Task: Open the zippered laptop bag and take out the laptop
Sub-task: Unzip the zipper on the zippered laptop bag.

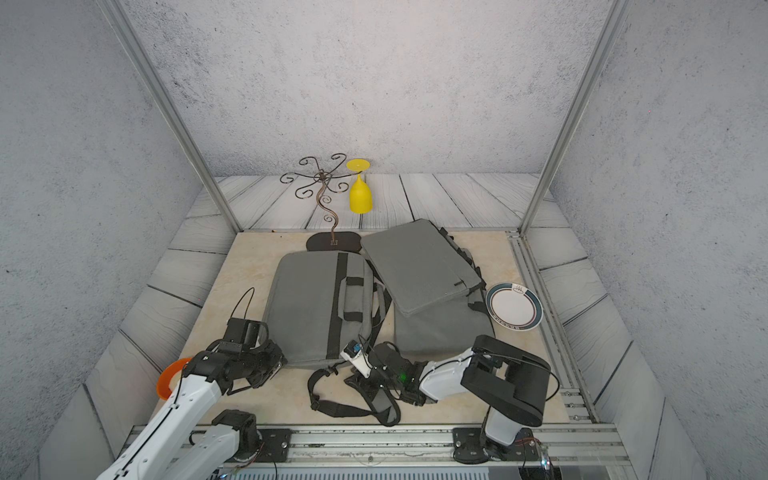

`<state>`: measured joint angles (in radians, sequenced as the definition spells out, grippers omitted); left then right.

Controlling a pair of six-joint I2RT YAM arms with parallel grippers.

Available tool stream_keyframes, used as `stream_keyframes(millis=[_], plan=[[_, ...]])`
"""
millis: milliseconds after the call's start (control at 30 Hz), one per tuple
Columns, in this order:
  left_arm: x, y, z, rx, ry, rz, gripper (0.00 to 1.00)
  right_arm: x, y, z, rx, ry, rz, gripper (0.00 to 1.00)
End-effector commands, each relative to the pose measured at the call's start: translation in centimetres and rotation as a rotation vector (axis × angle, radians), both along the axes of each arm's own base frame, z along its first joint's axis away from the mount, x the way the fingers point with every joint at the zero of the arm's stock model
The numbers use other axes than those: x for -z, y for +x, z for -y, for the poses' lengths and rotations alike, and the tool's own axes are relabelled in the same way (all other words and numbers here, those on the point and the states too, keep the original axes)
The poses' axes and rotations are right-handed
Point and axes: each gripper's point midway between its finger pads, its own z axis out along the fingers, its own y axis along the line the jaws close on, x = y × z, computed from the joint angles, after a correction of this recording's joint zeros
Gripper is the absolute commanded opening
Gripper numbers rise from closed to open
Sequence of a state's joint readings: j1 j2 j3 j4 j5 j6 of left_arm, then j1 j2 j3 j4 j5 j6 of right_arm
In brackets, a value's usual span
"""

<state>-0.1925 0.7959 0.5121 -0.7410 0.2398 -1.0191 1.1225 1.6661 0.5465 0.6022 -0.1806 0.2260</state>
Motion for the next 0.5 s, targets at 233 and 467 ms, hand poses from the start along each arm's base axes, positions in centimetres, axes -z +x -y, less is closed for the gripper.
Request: stream_keyframes(millis=[233,467], plan=[[-1.2,0.4,0.9,0.067,-0.021,0.008,0.0,0.7,1.0,-3.1,-0.02,0.048,0.028,0.3],[-1.0,0.3,1.0,0.074,-0.019,-0.004,0.0,1.0,0.8,-4.4,-0.04,0.069,0.006,0.31]])
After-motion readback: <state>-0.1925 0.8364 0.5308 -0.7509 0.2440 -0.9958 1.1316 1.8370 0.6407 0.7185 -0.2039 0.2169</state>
